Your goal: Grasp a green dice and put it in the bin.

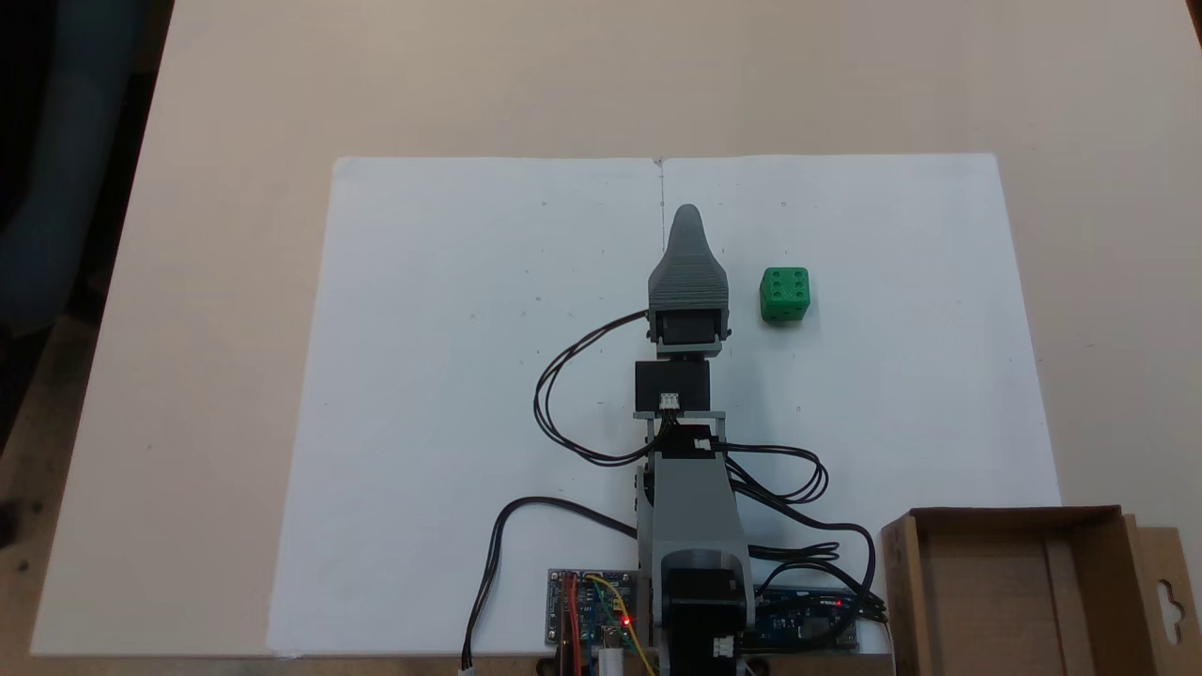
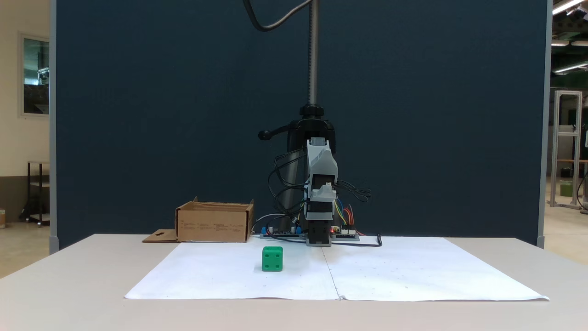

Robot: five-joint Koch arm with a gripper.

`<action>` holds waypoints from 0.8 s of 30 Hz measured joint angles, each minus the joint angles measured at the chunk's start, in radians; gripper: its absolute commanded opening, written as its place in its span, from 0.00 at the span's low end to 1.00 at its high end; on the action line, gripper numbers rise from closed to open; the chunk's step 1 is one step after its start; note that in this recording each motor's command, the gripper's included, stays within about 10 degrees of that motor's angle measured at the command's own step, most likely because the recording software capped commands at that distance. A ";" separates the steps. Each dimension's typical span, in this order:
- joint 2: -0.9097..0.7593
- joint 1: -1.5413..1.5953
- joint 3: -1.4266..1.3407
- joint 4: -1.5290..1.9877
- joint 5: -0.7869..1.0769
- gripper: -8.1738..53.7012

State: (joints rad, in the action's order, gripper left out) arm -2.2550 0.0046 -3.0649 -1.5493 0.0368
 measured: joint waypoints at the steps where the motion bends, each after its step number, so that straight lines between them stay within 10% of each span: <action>1: 0.000 0.003 0.000 0.023 0.000 0.80; 24: 0.000 0.011 0.000 0.374 0.006 0.80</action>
State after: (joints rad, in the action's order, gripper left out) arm -2.2550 0.0153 -3.0649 -1.1750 0.0430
